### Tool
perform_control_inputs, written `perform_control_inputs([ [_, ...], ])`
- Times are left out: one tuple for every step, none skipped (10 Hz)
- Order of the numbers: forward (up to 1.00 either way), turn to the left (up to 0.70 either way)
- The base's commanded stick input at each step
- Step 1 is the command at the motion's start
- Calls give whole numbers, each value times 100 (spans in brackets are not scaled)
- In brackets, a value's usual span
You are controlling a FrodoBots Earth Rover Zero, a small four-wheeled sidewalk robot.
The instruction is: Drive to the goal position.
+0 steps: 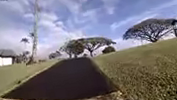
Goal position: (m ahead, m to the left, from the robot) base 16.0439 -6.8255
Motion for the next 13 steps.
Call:
perform_control_inputs([
  [70,35],
  [70,35],
  [70,18],
  [70,0],
  [70,0],
  [70,0],
  [70,0],
  [70,0],
  [70,0],
  [70,0],
  [70,0],
  [70,0],
  [70,0],
])
